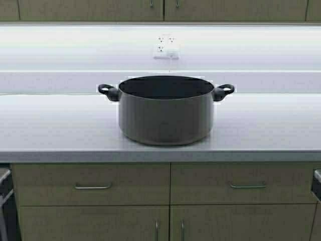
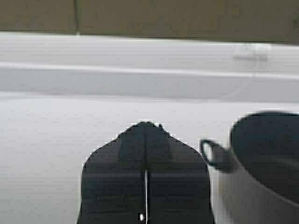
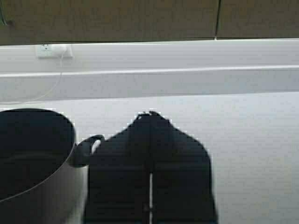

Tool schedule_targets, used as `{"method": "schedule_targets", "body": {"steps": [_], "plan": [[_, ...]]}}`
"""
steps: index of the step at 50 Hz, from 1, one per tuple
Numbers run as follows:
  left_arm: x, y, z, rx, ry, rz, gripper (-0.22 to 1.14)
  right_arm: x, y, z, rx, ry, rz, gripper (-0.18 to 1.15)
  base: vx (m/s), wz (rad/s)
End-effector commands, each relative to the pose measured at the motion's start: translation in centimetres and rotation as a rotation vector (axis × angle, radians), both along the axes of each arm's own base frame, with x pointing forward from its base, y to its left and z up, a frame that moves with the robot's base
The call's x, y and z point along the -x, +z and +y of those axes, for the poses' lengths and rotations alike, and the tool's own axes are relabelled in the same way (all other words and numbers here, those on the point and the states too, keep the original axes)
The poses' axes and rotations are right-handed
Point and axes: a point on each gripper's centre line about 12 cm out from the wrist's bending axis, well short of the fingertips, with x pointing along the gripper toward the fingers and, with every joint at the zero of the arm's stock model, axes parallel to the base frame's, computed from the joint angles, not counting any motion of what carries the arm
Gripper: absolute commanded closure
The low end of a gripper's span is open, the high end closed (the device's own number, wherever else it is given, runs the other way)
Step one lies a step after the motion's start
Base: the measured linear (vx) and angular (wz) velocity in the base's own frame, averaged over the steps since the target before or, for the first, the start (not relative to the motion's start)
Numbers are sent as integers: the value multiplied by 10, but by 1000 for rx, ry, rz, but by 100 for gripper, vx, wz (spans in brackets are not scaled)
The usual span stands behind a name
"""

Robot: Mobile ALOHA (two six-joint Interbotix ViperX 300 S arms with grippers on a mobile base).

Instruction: Open the cabinet, put the pot inside, then close it

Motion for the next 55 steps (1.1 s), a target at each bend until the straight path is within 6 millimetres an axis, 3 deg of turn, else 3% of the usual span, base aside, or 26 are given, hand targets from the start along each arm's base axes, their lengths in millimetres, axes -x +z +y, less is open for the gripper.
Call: {"method": "schedule_targets", "body": {"steps": [1, 18, 43, 46, 49, 55], "plan": [[4, 4, 0, 1, -1, -23, 89, -6, 9, 0, -5, 2, -18, 92, 34, -9], [11, 3, 0, -1, 1, -32, 89, -7, 6, 0, -23, 1, -4, 92, 30, 0], [-1, -3, 0, -3, -2, 12, 87, -1, 7, 1, -28, 6, -3, 89, 20, 4], [0, -3, -5, 4, -24, 14, 81, -2, 5, 8, -38, 36, 9, 81, 12, 2], [3, -3, -13, 0, -65, 9, 66, -4, 0, 21, -41, 94, 52, 61, 9, 2], [10, 5, -33, -16, -172, -23, 8, -4, -1, 50, -16, 226, 135, -3, 6, 1]]}}
